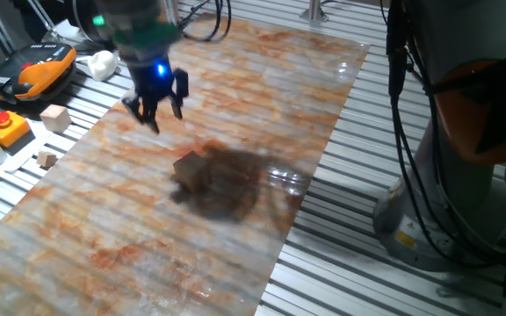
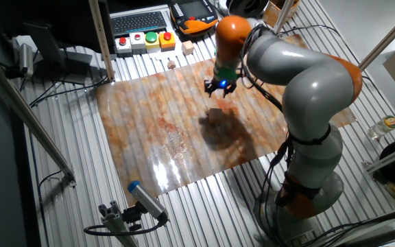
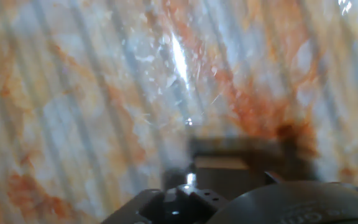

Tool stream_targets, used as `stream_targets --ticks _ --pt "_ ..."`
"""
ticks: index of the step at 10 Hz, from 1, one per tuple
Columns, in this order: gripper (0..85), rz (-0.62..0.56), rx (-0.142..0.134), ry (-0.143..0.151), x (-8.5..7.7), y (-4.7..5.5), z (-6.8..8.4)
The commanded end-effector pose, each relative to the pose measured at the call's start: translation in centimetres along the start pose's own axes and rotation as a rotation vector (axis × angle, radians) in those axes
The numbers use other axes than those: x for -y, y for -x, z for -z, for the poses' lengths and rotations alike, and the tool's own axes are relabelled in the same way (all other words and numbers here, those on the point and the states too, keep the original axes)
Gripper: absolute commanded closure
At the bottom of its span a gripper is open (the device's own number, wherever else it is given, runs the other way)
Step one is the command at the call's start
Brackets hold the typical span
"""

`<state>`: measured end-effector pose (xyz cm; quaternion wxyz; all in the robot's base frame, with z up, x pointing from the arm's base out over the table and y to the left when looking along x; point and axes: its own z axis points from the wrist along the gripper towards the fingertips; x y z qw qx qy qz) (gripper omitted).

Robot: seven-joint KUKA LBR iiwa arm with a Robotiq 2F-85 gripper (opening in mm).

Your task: Hold a small block with the gripper and sweep it from left to right on the table

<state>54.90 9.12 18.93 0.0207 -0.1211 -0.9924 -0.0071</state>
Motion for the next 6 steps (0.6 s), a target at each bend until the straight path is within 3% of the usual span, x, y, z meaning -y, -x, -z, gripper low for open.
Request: stream_targets --ticks 1,2,4,6 --pt "85.0 0.047 0.005 0.000 0.7 0.0 3.0" --pt "85.0 0.086 0.045 0.002 2.0 -0.1 4.0" --pt "85.0 0.173 0.091 -0.005 2.9 0.2 4.3" --pt "85.0 0.183 0.085 0.000 3.0 0.0 4.4"
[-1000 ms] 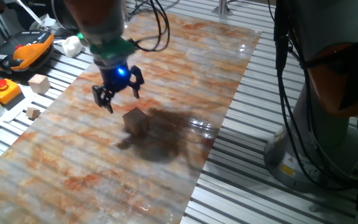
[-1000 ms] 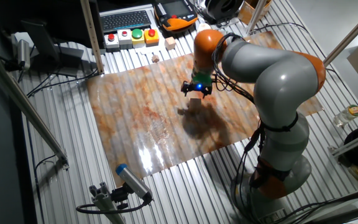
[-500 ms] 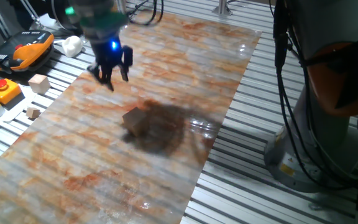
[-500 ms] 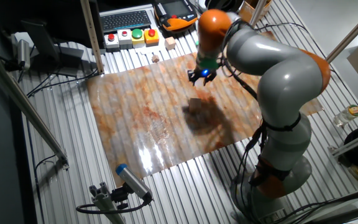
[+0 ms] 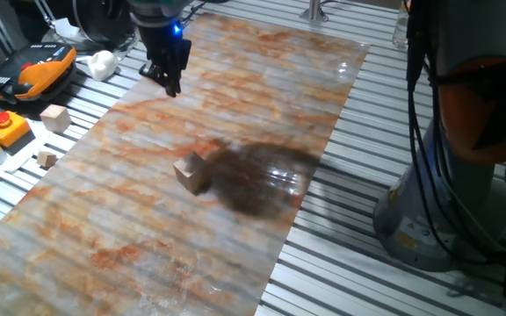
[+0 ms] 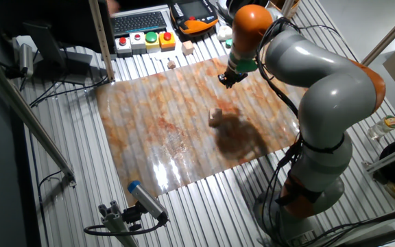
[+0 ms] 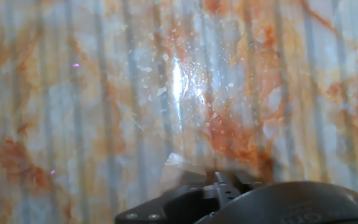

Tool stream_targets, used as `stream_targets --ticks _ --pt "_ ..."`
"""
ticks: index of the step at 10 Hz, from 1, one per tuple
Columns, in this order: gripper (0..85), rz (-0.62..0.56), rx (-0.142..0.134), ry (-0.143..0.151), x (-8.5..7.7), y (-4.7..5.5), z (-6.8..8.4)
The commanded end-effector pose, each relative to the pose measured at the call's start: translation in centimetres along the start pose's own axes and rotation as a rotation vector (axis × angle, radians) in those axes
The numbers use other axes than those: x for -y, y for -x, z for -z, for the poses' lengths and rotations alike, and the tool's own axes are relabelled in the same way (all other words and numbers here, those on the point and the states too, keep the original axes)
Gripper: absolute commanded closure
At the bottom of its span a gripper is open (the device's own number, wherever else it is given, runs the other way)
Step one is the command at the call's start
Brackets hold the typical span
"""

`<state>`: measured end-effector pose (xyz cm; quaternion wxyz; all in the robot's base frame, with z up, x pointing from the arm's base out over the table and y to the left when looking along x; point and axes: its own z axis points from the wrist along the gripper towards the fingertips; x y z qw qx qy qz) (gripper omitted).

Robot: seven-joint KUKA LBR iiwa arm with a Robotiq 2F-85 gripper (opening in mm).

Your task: Hold a small block with the gripper and sweep it from left to right on the table

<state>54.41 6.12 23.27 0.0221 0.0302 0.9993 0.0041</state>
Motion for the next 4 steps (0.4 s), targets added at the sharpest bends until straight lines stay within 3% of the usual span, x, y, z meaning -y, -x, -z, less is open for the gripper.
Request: stream_targets --ticks 1,4 --pt "85.0 0.000 -0.006 0.004 0.0 0.0 0.0" --pt "85.0 -0.026 -0.016 0.010 -1.6 -0.3 -0.7"
